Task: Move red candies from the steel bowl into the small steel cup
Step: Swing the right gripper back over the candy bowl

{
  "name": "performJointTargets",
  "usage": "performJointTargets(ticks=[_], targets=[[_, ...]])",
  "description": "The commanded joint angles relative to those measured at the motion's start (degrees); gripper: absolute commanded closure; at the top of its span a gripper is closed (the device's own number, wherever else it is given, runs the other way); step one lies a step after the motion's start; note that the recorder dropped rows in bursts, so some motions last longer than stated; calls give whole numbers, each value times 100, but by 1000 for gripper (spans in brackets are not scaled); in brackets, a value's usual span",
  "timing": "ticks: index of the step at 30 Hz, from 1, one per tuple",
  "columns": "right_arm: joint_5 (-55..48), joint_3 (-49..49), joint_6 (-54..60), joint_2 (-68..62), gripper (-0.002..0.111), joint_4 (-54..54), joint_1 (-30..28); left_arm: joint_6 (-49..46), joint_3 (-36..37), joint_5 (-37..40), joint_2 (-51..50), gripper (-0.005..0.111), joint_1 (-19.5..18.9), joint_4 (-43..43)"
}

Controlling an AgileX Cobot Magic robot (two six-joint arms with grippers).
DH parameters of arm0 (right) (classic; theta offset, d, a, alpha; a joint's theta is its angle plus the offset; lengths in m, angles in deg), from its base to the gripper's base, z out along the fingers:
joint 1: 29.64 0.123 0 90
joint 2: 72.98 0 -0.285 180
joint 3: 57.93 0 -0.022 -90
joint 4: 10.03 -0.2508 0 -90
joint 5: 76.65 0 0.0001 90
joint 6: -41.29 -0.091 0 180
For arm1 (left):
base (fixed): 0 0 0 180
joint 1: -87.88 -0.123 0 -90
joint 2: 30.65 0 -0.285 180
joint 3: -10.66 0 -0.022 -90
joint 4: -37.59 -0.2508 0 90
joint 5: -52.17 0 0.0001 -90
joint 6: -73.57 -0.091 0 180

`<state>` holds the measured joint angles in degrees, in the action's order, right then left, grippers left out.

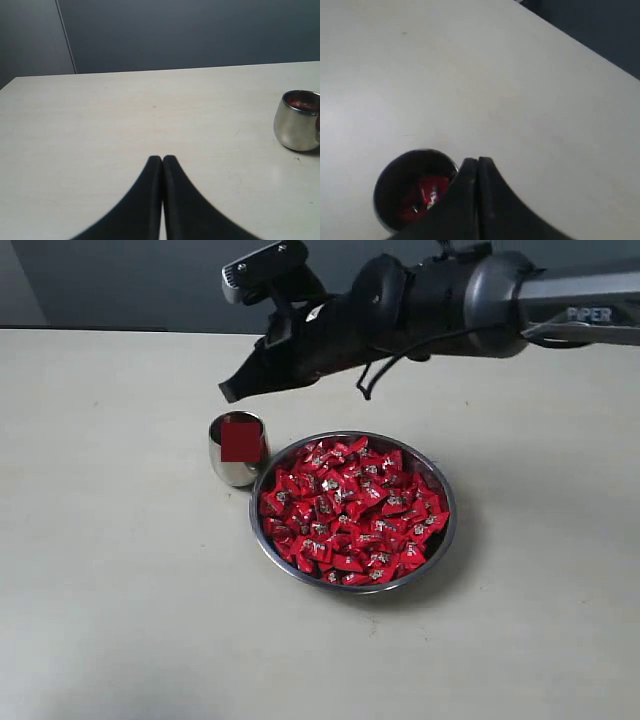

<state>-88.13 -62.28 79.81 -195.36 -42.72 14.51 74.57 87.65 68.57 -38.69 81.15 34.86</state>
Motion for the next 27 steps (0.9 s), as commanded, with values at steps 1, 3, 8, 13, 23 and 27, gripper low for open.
performJointTargets(ticks=[1,3,8,13,23,27], targets=[[772,974,-27,692,108,-14,-85,9,22,-11,26,106,-3,16],[1331,1735,-27,1240,108,-14,-149,9,22,-11,26,106,-3,16],[2474,3712,-82,2775,108,-31,-188,9,22,-11,26,106,-3,16],[2037,4936,-82,3403,108,49,-188,9,22,-11,26,106,-3,16],[2319,5272,-82,3403,108,-241,-188,9,22,-11,26,106,-3,16],[2236,5272,-82,3403,108,-241,-188,9,22,-11,26,106,-3,16]])
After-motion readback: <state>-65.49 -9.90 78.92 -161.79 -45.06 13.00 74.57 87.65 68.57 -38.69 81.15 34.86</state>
